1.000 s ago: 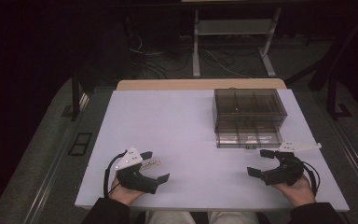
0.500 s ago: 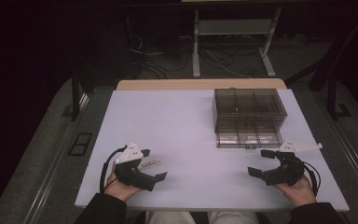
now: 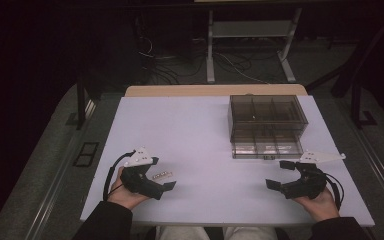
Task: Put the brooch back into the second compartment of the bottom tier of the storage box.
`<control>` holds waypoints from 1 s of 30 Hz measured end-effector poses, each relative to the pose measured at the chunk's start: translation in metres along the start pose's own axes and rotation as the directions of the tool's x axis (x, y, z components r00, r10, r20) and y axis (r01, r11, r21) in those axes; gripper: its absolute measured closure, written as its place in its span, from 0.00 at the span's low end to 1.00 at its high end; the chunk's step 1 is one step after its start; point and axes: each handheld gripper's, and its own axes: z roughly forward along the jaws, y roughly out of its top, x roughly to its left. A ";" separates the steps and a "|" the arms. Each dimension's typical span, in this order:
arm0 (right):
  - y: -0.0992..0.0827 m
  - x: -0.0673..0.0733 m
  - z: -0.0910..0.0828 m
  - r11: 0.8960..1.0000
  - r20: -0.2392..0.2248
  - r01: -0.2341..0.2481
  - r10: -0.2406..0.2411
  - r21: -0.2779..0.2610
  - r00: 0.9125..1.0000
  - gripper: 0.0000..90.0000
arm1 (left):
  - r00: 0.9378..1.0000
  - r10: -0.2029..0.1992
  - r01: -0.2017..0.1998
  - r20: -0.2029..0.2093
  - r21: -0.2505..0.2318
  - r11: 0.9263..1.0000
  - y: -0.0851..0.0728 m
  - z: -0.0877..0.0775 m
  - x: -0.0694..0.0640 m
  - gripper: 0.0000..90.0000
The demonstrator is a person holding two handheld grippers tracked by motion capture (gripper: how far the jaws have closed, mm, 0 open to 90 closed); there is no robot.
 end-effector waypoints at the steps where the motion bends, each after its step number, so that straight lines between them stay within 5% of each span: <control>1: 0.000 0.000 0.000 1.000 0.000 0.000 0.000 0.001 1.000 0.01 | 1.000 -0.006 0.006 0.001 0.001 1.000 0.001 0.000 0.001 0.00; 30: 0.000 0.000 0.000 1.000 -0.002 -0.004 0.004 0.006 1.000 0.01 | 0.999 -0.036 0.036 -0.005 0.127 0.991 -0.003 0.008 0.040 0.00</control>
